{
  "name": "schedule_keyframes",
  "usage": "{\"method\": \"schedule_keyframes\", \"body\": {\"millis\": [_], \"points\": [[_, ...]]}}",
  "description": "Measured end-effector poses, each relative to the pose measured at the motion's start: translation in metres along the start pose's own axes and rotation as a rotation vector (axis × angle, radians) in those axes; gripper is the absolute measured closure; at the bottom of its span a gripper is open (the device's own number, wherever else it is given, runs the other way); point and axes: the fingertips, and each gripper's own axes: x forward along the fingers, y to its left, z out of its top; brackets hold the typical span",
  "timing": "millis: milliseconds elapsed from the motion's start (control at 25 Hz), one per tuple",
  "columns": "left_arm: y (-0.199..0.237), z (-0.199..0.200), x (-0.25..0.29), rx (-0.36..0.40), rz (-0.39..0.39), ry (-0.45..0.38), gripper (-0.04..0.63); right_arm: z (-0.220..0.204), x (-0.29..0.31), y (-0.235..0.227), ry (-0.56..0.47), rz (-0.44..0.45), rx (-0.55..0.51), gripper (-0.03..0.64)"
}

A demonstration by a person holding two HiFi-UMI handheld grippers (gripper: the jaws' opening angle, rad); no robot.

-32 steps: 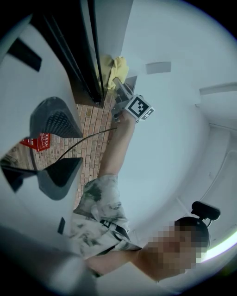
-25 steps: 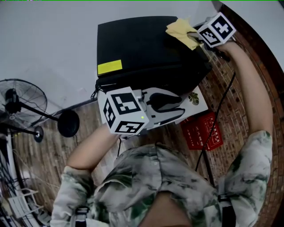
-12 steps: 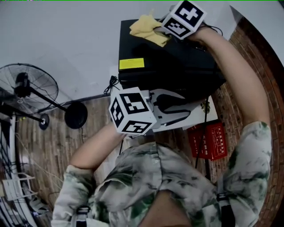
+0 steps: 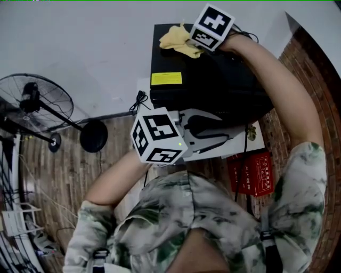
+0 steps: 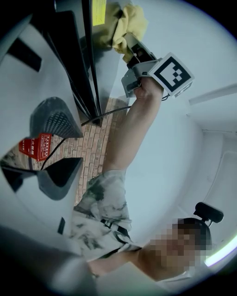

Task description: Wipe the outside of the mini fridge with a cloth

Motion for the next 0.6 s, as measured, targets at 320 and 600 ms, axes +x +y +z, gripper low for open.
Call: {"method": "schedule_keyframes", "body": {"millis": [320, 600], "points": [[0.003, 0.007, 0.014, 0.007, -0.043, 0.001, 0.459, -0.077, -0.019, -0.058, 0.083, -0.087, 0.123, 0.523], [0.002, 0.009, 0.038, 0.01, -0.083, 0.009, 0.459, -0.151, -0.046, -0.098, 0.15, -0.163, 0.215, 0.523]]}}
